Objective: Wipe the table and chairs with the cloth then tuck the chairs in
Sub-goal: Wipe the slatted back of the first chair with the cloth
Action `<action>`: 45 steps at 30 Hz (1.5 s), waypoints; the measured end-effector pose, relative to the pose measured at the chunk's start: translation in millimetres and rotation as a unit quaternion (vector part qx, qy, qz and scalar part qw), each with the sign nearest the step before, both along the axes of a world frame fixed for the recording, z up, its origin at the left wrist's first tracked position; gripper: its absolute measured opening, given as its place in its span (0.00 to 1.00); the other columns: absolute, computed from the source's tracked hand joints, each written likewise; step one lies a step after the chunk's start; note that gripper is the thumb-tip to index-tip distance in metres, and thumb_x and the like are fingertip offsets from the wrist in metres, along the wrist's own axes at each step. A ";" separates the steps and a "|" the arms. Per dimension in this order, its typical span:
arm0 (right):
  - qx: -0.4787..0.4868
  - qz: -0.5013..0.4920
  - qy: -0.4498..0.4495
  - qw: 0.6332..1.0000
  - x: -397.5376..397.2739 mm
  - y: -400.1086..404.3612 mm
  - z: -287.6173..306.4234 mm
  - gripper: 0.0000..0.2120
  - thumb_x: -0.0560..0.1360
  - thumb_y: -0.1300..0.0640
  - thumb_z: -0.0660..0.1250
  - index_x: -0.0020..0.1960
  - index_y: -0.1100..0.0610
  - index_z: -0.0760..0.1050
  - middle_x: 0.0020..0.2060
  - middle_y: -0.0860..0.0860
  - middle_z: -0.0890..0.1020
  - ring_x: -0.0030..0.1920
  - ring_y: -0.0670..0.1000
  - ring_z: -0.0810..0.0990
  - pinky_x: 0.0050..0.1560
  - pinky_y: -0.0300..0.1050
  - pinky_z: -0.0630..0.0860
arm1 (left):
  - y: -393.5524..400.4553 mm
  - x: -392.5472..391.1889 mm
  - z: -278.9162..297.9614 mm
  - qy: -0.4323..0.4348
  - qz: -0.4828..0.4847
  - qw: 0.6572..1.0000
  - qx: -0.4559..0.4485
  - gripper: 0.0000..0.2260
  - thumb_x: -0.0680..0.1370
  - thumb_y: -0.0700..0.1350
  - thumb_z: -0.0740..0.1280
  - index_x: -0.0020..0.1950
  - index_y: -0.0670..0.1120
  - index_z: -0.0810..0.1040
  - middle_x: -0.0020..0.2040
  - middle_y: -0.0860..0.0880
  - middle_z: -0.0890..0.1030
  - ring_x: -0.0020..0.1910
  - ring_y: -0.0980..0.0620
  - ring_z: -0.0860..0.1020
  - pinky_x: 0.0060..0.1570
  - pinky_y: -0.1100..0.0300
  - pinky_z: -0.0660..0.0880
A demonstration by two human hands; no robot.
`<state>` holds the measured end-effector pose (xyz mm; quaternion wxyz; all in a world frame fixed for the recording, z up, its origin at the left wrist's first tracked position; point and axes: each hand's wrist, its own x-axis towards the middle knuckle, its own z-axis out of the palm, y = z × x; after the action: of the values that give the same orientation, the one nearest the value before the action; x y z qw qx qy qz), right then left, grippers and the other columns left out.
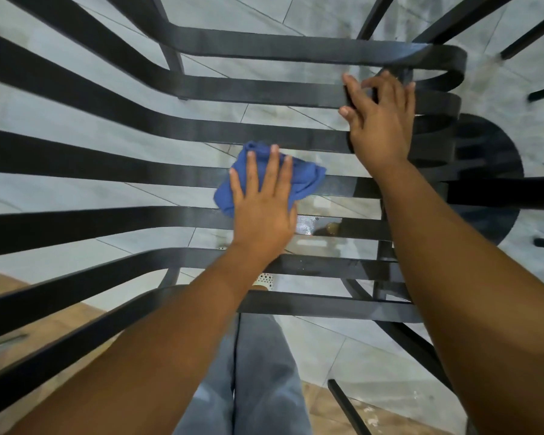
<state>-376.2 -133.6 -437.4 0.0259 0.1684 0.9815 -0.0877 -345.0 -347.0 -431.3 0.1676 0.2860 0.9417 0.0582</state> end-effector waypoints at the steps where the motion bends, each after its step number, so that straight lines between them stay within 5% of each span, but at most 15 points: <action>1: 0.002 0.001 -0.005 1.000 0.1 -0.3 0.8 0.21 0.80 0.47 0.55 0.73 0.46 0.63 0.65 0.57 0.71 0.73 0.57 0.60 0.74 0.55 0.44 | -13.3 -2.3 0.6 -0.008 0.022 0.999 -0.026 0.29 0.76 0.49 0.59 0.76 0.43 0.56 0.76 0.41 0.55 0.73 0.34 0.53 0.68 0.35 0.50; 5: 0.004 0.000 -0.021 1.000 -0.5 -2.0 3.7 0.21 0.81 0.47 0.54 0.73 0.45 0.62 0.66 0.57 0.69 0.73 0.57 0.59 0.74 0.54 0.42 | -67.5 -28.5 11.4 -0.036 0.070 0.987 -0.142 0.33 0.78 0.41 0.58 0.77 0.41 0.42 0.76 0.39 0.41 0.74 0.36 0.42 0.70 0.42 0.39; 11: 0.001 -0.002 -0.034 0.999 -0.6 -2.6 6.2 0.21 0.81 0.46 0.53 0.73 0.45 0.62 0.68 0.57 0.68 0.74 0.57 0.57 0.74 0.54 0.42 | -59.2 -24.0 53.3 -0.137 0.129 0.977 -0.103 0.27 0.78 0.42 0.58 0.76 0.40 0.52 0.76 0.39 0.50 0.74 0.37 0.49 0.71 0.44 0.48; 14: 0.009 -0.006 -0.050 0.999 -0.7 -4.2 7.0 0.23 0.81 0.43 0.51 0.75 0.45 0.57 0.73 0.56 0.63 0.76 0.56 0.52 0.73 0.54 0.40 | -51.2 11.5 37.7 -0.093 0.032 0.991 -0.095 0.33 0.79 0.57 0.52 0.77 0.39 0.49 0.76 0.36 0.47 0.74 0.34 0.46 0.70 0.36 0.48; 17: 0.027 -0.018 -0.069 0.997 0.6 -10.8 5.1 0.28 0.80 0.40 0.45 0.77 0.47 0.48 0.76 0.56 0.55 0.76 0.56 0.47 0.73 0.55 0.37 | -48.2 29.9 9.9 -0.057 0.041 0.995 -0.071 0.38 0.76 0.66 0.49 0.75 0.38 0.57 0.74 0.33 0.56 0.73 0.32 0.53 0.68 0.32 0.53; 24: 0.040 -0.044 -0.089 0.994 -3.4 -21.3 4.4 0.28 0.81 0.41 0.42 0.78 0.51 0.44 0.76 0.57 0.51 0.76 0.57 0.43 0.73 0.55 0.37 | -8.3 46.7 -1.0 -0.013 0.107 0.994 -0.026 0.34 0.77 0.63 0.47 0.76 0.43 0.54 0.75 0.37 0.56 0.72 0.31 0.53 0.67 0.32 0.47; 29: 0.033 -0.039 -0.094 0.994 -2.9 -20.2 5.3 0.27 0.81 0.42 0.43 0.78 0.50 0.44 0.76 0.58 0.50 0.76 0.57 0.43 0.73 0.55 0.36 | 20.2 60.2 -5.6 0.033 -0.052 0.996 0.061 0.26 0.77 0.59 0.57 0.74 0.53 0.62 0.75 0.46 0.61 0.73 0.32 0.55 0.66 0.30 0.49; 33: 0.031 -0.043 -0.099 0.994 -4.0 -17.9 4.9 0.27 0.81 0.41 0.42 0.77 0.48 0.43 0.77 0.56 0.49 0.76 0.57 0.42 0.72 0.54 0.35 | -23.8 44.4 -6.9 0.050 0.002 0.998 0.040 0.26 0.77 0.52 0.56 0.74 0.48 0.61 0.74 0.44 0.64 0.72 0.35 0.60 0.67 0.35 0.53; 38: 0.029 -0.044 -0.087 0.995 -4.6 -20.7 3.8 0.27 0.81 0.40 0.42 0.77 0.48 0.45 0.77 0.56 0.51 0.76 0.57 0.43 0.73 0.55 0.37 | -104.7 4.7 -9.9 0.023 0.060 0.994 0.085 0.22 0.74 0.51 0.57 0.66 0.43 0.68 0.63 0.35 0.72 0.58 0.34 0.73 0.58 0.38 0.68; 45: -0.016 0.038 -0.049 0.998 5.1 -14.2 10.2 0.26 0.80 0.40 0.51 0.75 0.47 0.57 0.76 0.56 0.56 0.76 0.58 0.49 0.73 0.56 0.41 | -100.5 -4.3 -14.6 0.056 -0.045 0.997 -0.005 0.26 0.73 0.63 0.56 0.55 0.43 0.75 0.52 0.41 0.76 0.48 0.39 0.73 0.49 0.45 0.69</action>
<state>-371.1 -147.7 -427.2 0.0804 0.1351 0.9830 -0.0943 -349.3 -447.5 -445.9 0.1182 0.3299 0.9361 0.0294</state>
